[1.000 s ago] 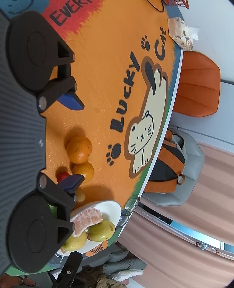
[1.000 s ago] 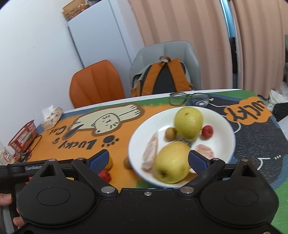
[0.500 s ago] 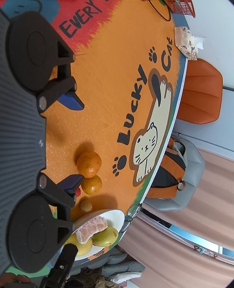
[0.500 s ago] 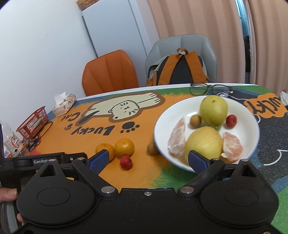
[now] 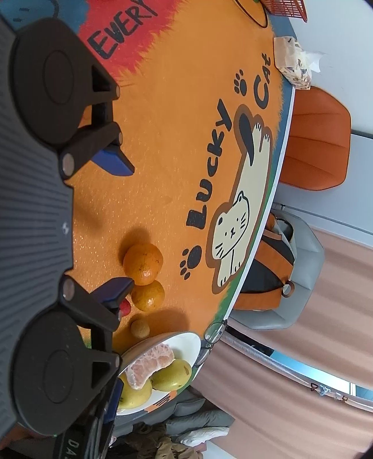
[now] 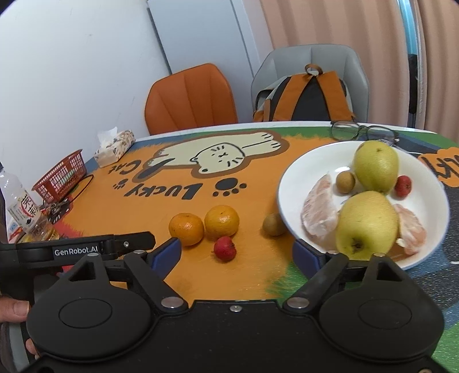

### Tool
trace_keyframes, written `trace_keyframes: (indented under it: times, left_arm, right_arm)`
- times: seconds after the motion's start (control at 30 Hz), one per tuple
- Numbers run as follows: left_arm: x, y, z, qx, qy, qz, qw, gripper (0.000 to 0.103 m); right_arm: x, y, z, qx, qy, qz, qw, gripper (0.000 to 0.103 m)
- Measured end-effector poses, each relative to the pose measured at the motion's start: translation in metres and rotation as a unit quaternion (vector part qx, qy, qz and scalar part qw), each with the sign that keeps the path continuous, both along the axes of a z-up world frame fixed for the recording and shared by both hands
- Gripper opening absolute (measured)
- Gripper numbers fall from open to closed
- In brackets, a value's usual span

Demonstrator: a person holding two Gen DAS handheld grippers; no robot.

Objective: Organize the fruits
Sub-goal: 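Move the right tool toward a red berry while the left tool approaches a tangerine, then grasp the red berry with the right tool while the left tool grasps the tangerine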

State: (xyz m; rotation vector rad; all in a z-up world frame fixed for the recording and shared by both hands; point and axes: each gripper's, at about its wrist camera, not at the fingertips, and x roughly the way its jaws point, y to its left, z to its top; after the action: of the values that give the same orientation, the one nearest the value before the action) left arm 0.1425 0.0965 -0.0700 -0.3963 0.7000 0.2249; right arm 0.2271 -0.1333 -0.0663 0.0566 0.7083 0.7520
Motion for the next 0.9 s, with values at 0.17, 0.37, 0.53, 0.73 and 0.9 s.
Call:
trace_keyframes:
  times: [0.17,0.37,0.53,0.73,0.9]
  left_arm:
    - [0.005,0.004,-0.002,-0.008,-0.004,-0.01,0.9999,0.073]
    - [0.011,0.001,-0.001,-0.012,-0.012,-0.028,0.9995,0.069]
    - [0.014,0.003,-0.003,-0.013,-0.011,-0.031,0.9994,0.067]
    - [0.017,0.009,-0.006,-0.015,-0.007,-0.03,0.9994,0.065]
    - [0.02,0.01,-0.006,-0.017,-0.01,-0.033,0.9993,0.065]
  right_arm:
    - [0.002,0.01,-0.005,-0.01,0.006,0.007,1.0,0.074]
    - [0.008,0.018,-0.01,-0.017,0.017,0.007,1.0,0.066]
    - [0.011,0.028,-0.014,-0.021,0.02,0.016,0.999,0.063]
    - [0.015,0.038,-0.02,-0.027,0.027,0.024,0.999,0.054]
    - [0.023,0.041,-0.028,-0.022,0.048,0.022,0.998,0.024]
